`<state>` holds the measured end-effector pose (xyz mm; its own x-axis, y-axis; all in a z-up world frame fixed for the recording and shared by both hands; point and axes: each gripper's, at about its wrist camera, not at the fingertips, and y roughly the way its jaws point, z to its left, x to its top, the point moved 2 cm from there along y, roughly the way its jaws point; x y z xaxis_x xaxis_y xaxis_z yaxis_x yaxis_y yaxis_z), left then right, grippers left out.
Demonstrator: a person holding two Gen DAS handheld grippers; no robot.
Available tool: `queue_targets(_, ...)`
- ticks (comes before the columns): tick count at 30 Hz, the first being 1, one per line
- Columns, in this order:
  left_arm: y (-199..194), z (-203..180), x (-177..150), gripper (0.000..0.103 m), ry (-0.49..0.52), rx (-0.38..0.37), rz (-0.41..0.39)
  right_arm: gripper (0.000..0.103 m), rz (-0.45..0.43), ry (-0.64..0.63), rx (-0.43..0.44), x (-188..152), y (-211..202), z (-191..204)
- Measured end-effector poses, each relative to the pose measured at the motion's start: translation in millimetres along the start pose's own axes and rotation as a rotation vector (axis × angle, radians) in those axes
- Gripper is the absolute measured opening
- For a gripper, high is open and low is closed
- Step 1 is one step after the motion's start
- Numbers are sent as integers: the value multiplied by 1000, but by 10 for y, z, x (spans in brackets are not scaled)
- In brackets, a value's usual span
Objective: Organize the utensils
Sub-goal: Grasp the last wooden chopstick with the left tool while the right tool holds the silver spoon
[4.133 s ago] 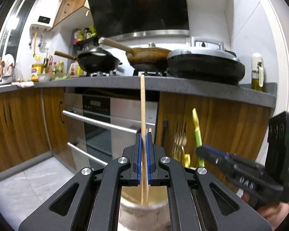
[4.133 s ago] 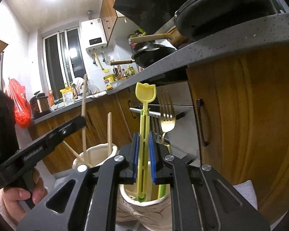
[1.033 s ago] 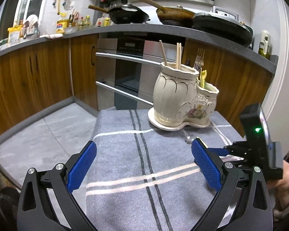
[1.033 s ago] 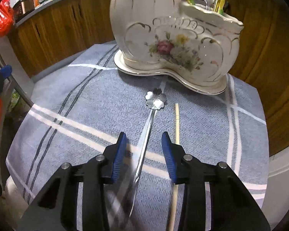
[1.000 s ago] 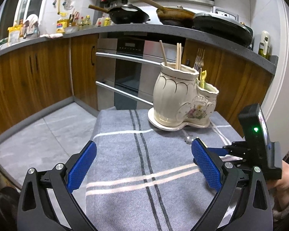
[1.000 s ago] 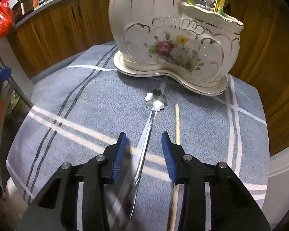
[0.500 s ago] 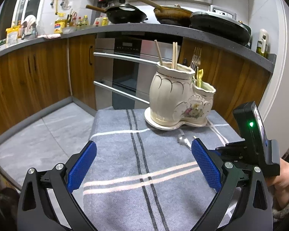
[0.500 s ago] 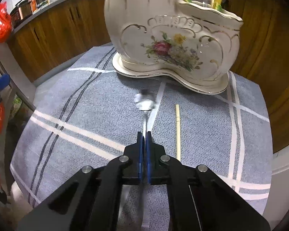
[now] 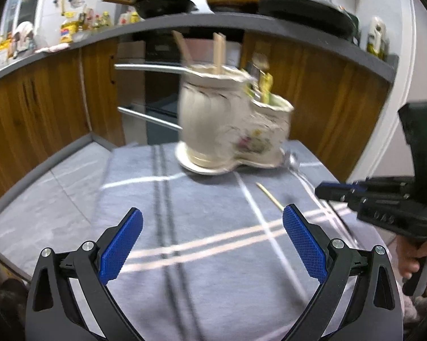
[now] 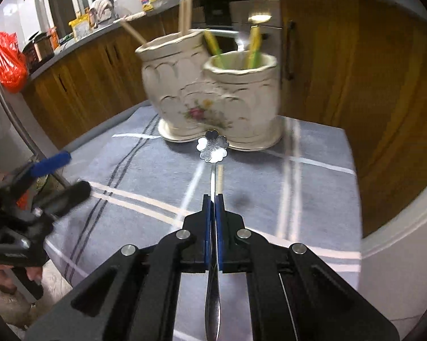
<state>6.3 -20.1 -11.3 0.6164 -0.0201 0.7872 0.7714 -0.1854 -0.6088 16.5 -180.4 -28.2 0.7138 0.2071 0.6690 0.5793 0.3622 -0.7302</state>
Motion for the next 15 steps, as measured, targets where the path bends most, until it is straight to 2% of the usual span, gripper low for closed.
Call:
queue_targets(7,358,-552,-52,98,39,-32,121,3,-27,47,-9,-127,-140,-342)
queue_targets(11,585,-745,-101,94,16,-34,195,3,-47,66,-13,-225,-204,-486)
queue_targets(13,691,-826,-128,82,5,-28,229,3,-51,76,-10,-245,-233,-547)
queue_targets(15,780,-905,-151,78,10,-9,253,3,-55,86,-6,-277,-255,-604)
